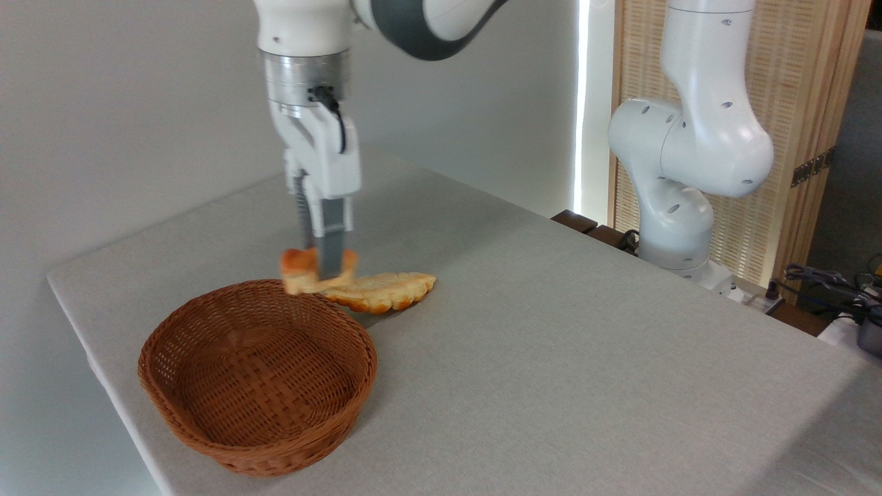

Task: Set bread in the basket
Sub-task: 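Lift the held orange roll and carry it toward the wicker basket, then lower the orange roll into the basket and open the gripper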

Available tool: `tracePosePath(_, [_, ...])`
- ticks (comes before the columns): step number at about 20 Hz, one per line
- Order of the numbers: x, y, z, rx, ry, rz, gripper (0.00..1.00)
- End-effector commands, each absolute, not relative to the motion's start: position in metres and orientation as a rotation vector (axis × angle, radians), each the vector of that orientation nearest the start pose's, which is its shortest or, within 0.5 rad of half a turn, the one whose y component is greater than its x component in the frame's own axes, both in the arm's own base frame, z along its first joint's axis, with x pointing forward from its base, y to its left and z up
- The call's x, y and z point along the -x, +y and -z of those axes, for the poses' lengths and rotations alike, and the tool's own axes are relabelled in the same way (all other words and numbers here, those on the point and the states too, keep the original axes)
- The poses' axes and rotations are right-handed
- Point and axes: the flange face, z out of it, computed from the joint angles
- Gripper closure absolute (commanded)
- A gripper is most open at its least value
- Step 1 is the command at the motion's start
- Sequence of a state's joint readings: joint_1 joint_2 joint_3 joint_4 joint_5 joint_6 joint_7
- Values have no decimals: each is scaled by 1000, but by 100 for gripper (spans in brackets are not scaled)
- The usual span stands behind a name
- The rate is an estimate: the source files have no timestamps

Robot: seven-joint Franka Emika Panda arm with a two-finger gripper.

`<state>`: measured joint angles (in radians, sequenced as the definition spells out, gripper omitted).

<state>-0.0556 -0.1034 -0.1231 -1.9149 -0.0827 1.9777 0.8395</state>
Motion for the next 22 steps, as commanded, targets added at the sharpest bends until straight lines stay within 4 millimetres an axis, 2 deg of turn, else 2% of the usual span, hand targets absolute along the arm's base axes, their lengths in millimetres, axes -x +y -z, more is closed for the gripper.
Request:
tracePosePath(1, [-562,-132,-537,2843,1347,398,8])
tracePosePath(3, [-566,-147,-526,2859,1329,402,0])
tracePosePath(6, [-571,-161,-511,2868,1331,409,0])
tracePosePath(12, [-574,-162,-501,2878,1334,383,0])
tracePosePath(14, [-575,-156,-501,2887,1316,381,0])
tracePosePath(16, [-574,-154,-516,2887,1311,383,0])
tracePosePath(20, [-568,-147,-581,2867,1323,251,0])
tracePosePath(22, [-568,-135,-596,2864,1292,217,0])
